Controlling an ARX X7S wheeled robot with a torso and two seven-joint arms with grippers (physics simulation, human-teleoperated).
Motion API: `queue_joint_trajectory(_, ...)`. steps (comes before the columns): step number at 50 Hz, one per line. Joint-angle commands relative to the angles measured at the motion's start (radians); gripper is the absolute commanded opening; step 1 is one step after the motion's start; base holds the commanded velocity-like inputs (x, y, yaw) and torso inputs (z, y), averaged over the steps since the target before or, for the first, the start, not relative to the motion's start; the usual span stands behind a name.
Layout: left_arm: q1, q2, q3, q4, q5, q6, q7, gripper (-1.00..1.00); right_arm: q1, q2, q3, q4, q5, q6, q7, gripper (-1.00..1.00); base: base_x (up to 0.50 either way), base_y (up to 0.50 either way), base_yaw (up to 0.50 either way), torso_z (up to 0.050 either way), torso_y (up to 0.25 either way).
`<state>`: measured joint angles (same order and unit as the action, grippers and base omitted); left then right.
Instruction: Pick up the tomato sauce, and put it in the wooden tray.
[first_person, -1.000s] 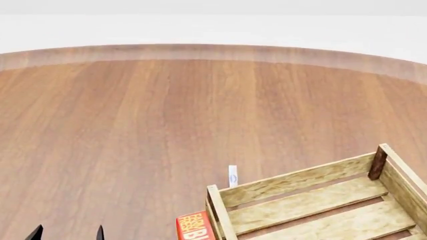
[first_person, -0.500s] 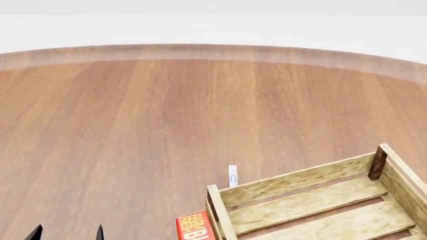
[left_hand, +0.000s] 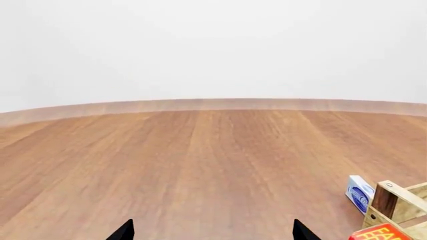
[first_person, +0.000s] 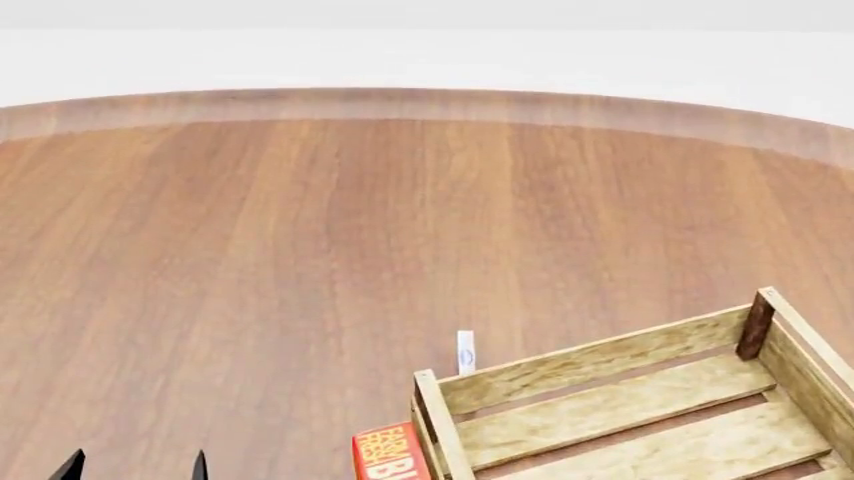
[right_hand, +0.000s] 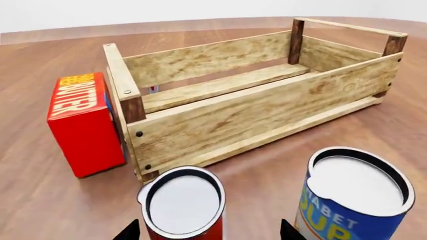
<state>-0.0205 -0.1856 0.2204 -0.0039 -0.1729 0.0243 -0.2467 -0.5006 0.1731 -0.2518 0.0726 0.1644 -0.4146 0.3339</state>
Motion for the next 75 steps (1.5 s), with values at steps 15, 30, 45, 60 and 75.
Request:
queue_joint_trajectory(15,-0.004,-0.010,0.014,-0.008,-0.007,0.010,-0.011,1.00,0.043,0.006,-0.031,0.065,-0.021,0.010,0.012,1.00,0.00,0.00,0.00,0.000,0.000)
queue_joint_trajectory(30,-0.005,-0.015,0.021,-0.008,-0.011,0.011,-0.018,1.00,0.093,0.010,-0.058,0.114,-0.063,0.058,0.023,1.00,0.00,0.00,0.00,0.000,0.000)
queue_joint_trajectory(45,-0.005,-0.020,0.026,-0.001,-0.019,0.006,-0.026,1.00,0.134,0.008,-0.061,0.126,-0.055,0.101,0.037,1.00,0.00,0.00,0.00,0.000,0.000)
queue_joint_trajectory(60,-0.005,-0.025,0.035,-0.002,-0.021,0.009,-0.033,1.00,0.169,0.002,-0.069,0.190,-0.043,0.095,0.036,1.00,0.00,0.00,0.00,0.000,0.000)
queue_joint_trajectory(75,-0.009,-0.029,0.041,-0.006,-0.025,0.012,-0.038,1.00,0.179,0.006,-0.080,0.208,-0.040,0.087,0.038,1.00,0.00,0.00,0.00,0.000,0.000)
